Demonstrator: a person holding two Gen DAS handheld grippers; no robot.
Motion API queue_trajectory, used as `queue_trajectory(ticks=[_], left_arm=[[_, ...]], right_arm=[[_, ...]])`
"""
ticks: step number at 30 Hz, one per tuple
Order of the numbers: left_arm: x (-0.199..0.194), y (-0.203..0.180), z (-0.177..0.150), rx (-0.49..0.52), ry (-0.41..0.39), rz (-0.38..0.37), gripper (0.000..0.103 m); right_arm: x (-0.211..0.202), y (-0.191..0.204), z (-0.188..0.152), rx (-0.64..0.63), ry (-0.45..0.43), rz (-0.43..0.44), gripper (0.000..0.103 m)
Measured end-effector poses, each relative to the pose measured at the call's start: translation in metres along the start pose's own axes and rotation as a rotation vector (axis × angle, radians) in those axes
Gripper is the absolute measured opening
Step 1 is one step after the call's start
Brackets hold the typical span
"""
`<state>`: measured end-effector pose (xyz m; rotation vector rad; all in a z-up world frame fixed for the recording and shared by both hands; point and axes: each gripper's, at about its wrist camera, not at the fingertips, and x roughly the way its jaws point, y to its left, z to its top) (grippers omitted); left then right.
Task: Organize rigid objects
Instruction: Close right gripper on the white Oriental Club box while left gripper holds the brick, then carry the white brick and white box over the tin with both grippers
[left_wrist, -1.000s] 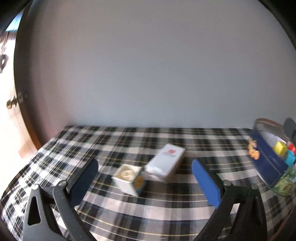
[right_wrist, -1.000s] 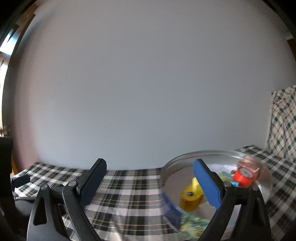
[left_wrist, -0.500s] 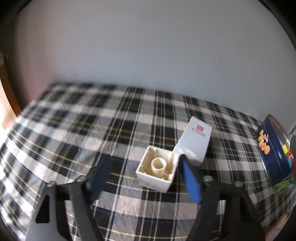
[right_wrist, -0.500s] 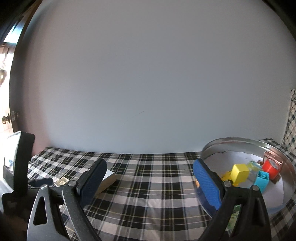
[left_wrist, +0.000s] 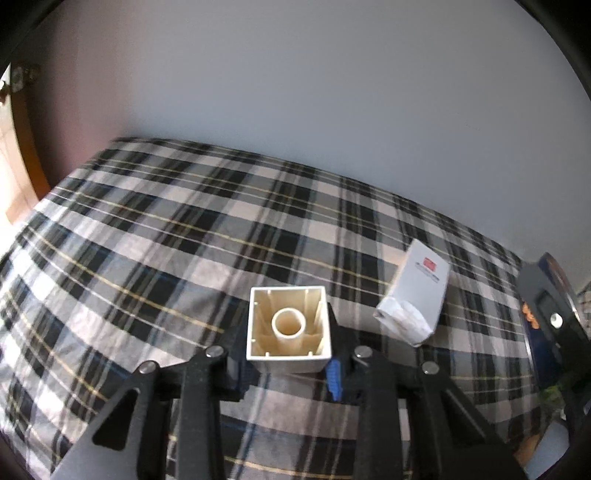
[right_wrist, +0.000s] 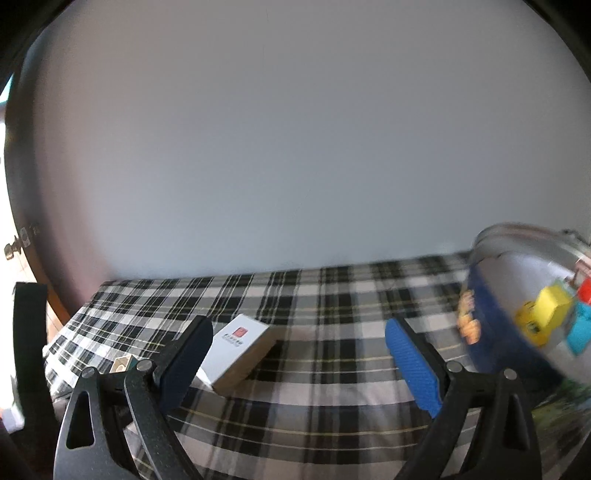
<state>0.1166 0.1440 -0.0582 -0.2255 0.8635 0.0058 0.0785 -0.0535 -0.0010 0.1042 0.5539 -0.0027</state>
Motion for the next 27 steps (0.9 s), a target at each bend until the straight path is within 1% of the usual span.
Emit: queue_trajectory(ticks=[3,4,6,8,10,11,12,13,14,16,17,18,21,23,25,27], left_arm=[[-0.001,0.010,0.003,0.000,-0.018,0.061,0.030],[-0.001,0.014,0.004,-0.009,-0.015,0.078,0.030],[0.002,0.021,0.005,-0.029,0.002,0.082,0.030],[0.004,0.023,0.005,-0.034,0.009,0.082,0.030],[0.004,0.023,0.005,-0.026,0.011,0.092,0.030],[0.005,0.023,0.005,-0.024,0.012,0.093,0.030],[0.006,0.023,0.006,-0.023,0.012,0.093,0.030],[0.005,0.023,0.005,-0.023,0.012,0.093,0.030],[0.005,0.023,0.005,-0.024,0.012,0.093,0.030],[0.005,0.024,0.005,-0.023,0.012,0.093,0.030],[0.006,0.024,0.006,-0.024,0.012,0.091,0.030],[0.006,0.023,0.005,-0.025,0.012,0.091,0.030],[0.006,0.022,0.005,-0.028,0.011,0.091,0.030],[0.006,0.022,0.005,-0.029,0.011,0.092,0.030],[0.006,0.021,0.005,-0.029,0.011,0.092,0.030],[0.006,0.022,0.005,-0.030,0.011,0.090,0.030]], right_arm=[[0.023,0.014,0.001,0.001,0.078,0.014,0.096],[0.033,0.019,0.001,0.004,0.116,0.014,0.096],[0.053,0.026,0.000,0.031,0.187,0.020,0.096],[0.068,0.032,-0.001,0.051,0.235,0.018,0.096],[0.084,0.042,-0.002,0.052,0.285,0.020,0.090],[0.091,0.046,-0.003,0.046,0.309,0.018,0.079],[0.098,0.050,-0.004,0.039,0.337,0.019,0.072],[0.104,0.055,-0.006,0.019,0.364,0.010,0.072],[0.104,0.060,-0.006,-0.005,0.359,-0.001,0.065],[0.105,0.066,-0.008,-0.038,0.371,-0.016,0.055],[0.105,0.067,-0.009,-0.054,0.372,-0.031,0.047],[0.104,0.067,-0.009,-0.070,0.374,-0.039,0.045],[0.098,0.064,-0.012,-0.085,0.374,-0.022,0.044],[0.088,0.055,-0.013,-0.065,0.367,-0.002,0.044],[0.077,0.047,-0.015,-0.051,0.344,0.025,0.044],[0.062,0.044,-0.015,-0.062,0.301,0.042,0.044]])
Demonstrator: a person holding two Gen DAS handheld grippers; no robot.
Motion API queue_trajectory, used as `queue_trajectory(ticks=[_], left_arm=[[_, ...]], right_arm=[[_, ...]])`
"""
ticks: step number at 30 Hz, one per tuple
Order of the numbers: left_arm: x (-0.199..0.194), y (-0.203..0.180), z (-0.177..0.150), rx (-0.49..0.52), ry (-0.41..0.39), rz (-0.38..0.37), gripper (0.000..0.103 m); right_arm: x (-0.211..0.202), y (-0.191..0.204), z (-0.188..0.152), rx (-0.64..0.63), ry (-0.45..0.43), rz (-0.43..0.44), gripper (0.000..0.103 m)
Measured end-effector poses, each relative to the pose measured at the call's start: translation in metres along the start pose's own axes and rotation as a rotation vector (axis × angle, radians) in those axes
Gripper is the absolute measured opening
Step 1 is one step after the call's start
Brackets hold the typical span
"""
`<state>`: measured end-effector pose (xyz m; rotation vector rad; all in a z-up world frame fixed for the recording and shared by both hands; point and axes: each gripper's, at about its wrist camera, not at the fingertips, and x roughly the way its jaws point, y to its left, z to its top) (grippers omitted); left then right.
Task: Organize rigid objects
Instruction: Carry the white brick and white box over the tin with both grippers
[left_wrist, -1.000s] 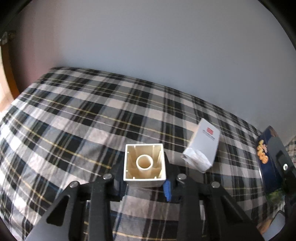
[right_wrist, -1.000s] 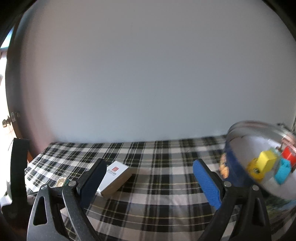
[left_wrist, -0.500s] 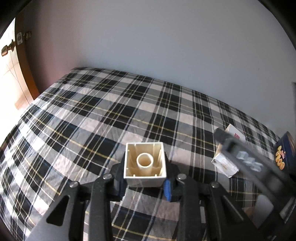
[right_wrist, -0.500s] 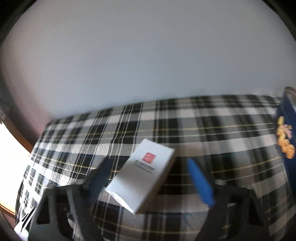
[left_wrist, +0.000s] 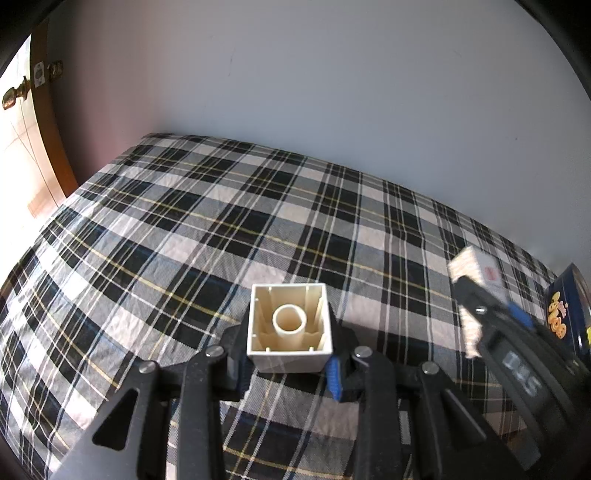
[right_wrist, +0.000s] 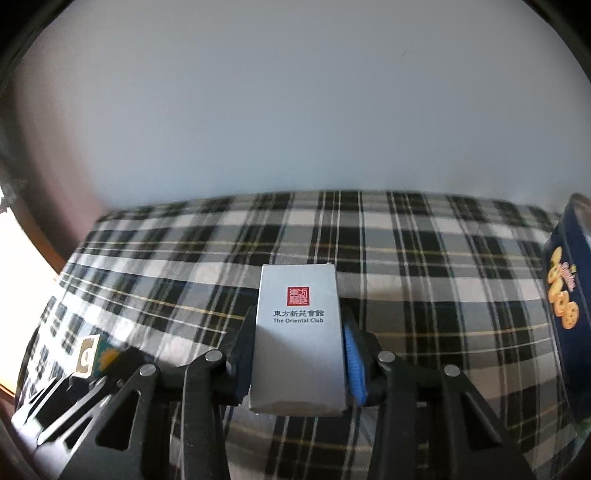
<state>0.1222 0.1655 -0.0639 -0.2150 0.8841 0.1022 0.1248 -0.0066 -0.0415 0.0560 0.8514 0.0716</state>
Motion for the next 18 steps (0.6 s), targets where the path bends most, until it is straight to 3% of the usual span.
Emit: queue_trajectory(ticks=[7,18], left_arm=[[-0.003,0.001,-0.001,-0.009,-0.012,-0.007,0.030],[-0.012,-0.005,-0.006,0.017,-0.026,-0.010,0.030]], right_arm=[[-0.055,0.015,-0.019,-0.113,-0.222,-0.026,0.044],[-0.071,0.016,-0.020,-0.132,-0.275,-0.027,0.044]])
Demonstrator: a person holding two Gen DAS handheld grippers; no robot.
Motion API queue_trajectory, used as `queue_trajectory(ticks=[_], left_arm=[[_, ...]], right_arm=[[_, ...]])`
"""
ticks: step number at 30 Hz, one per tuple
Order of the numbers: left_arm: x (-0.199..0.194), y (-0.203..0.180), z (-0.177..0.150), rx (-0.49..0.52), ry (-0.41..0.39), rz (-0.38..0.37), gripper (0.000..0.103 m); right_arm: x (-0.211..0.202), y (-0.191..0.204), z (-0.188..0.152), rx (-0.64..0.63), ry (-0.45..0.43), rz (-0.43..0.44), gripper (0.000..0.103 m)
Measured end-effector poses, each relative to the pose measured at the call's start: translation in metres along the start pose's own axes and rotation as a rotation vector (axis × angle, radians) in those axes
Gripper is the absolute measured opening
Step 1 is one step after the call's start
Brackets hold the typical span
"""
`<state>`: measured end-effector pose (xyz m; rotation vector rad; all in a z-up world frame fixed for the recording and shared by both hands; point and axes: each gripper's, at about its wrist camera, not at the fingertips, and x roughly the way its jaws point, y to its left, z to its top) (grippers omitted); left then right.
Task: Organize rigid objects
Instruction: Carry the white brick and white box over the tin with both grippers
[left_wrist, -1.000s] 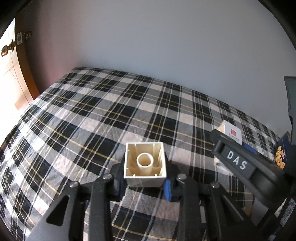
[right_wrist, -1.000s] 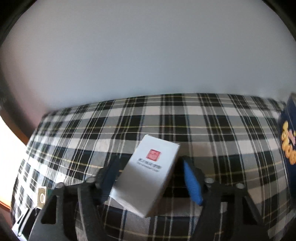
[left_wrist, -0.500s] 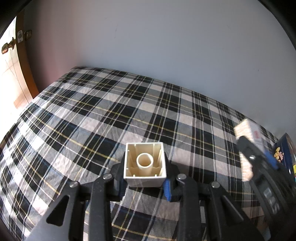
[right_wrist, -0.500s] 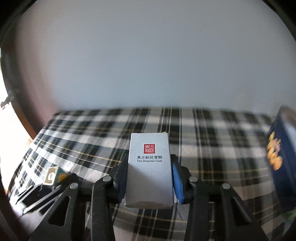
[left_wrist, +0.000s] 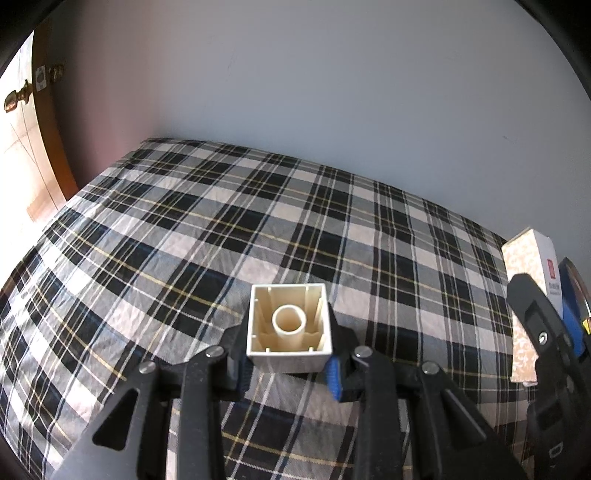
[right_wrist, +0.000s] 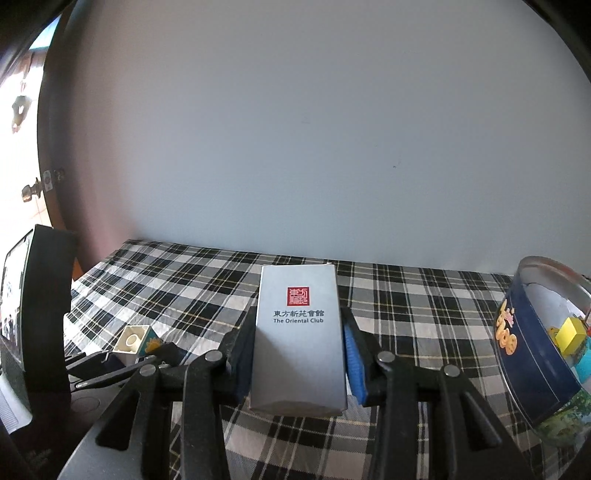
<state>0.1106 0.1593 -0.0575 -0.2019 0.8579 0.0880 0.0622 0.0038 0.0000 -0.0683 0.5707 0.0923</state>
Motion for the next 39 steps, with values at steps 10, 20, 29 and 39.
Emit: queue_trajectory(ticks=[10,20,29,39], left_arm=[[-0.012,-0.005,-0.007,0.022,-0.026,-0.005,0.030],[-0.017,-0.006,-0.008,0.020,-0.038,-0.016,0.030],[-0.026,-0.008,-0.012,0.006,-0.059,-0.028,0.030],[-0.036,-0.019,-0.018,0.015,-0.074,-0.028,0.030]], right_arm=[[-0.017,-0.002,-0.009,-0.020,-0.028,0.002,0.044],[-0.028,-0.008,-0.014,-0.023,-0.036,-0.001,0.044],[-0.037,-0.014,-0.019,-0.023,-0.037,0.000,0.044],[-0.045,-0.022,-0.022,-0.025,-0.034,-0.001,0.044]])
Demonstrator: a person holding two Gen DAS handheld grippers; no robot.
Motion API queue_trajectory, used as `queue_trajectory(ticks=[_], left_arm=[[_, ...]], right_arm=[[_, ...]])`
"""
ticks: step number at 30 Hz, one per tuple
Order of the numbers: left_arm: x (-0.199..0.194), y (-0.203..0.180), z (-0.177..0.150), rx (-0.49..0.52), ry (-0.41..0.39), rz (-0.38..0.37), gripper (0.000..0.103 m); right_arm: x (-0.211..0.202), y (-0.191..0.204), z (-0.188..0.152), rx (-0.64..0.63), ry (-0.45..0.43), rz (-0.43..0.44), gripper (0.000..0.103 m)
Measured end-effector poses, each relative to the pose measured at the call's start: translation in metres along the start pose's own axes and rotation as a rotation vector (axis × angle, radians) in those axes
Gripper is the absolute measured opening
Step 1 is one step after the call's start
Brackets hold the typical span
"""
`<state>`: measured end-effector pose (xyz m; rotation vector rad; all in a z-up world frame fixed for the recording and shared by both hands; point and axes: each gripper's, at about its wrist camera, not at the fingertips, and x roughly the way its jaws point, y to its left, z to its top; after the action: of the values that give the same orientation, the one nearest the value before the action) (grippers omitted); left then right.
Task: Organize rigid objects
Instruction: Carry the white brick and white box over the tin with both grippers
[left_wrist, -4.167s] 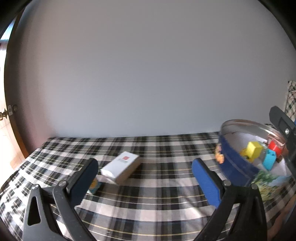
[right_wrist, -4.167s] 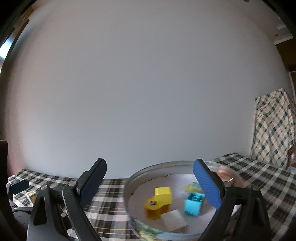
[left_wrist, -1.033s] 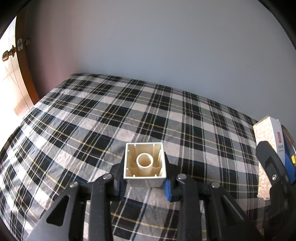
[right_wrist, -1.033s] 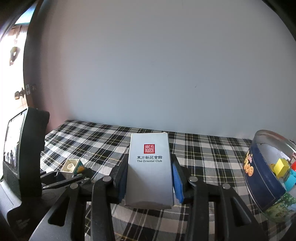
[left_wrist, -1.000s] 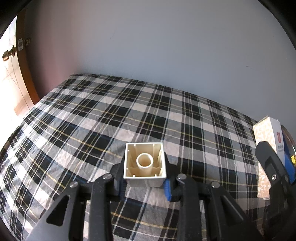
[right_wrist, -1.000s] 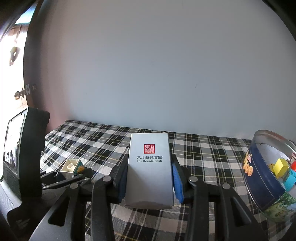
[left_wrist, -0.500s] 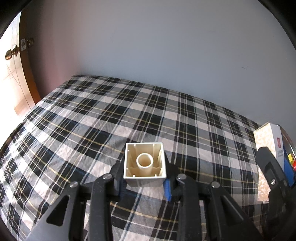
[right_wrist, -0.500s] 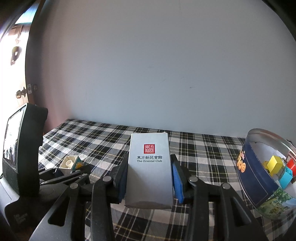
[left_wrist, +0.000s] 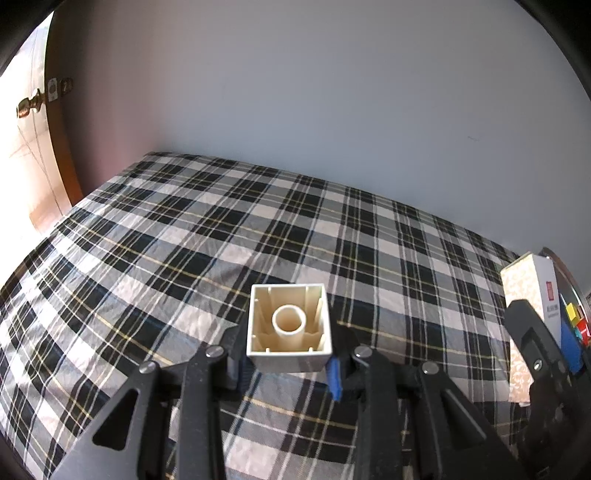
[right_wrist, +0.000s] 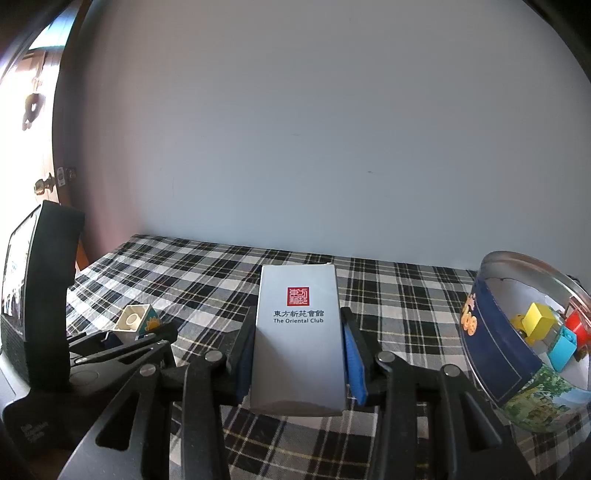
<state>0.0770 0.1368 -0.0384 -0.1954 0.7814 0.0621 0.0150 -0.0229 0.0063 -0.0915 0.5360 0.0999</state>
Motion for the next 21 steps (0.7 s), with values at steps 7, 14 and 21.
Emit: queue_trajectory(ticks=[7,14,21], left_arm=[[-0.008,-0.014,-0.004,0.021,-0.012,-0.002,0.030],[-0.017,-0.031,-0.008,0.034,-0.020,-0.009,0.030],[-0.021,-0.046,-0.012,0.045,-0.036,-0.008,0.030]], right_arm=[[-0.007,-0.014,-0.004,0.000,0.003,-0.010,0.044],[-0.016,-0.030,-0.008,-0.005,0.000,-0.026,0.044],[-0.024,-0.049,-0.011,-0.005,0.000,-0.042,0.044]])
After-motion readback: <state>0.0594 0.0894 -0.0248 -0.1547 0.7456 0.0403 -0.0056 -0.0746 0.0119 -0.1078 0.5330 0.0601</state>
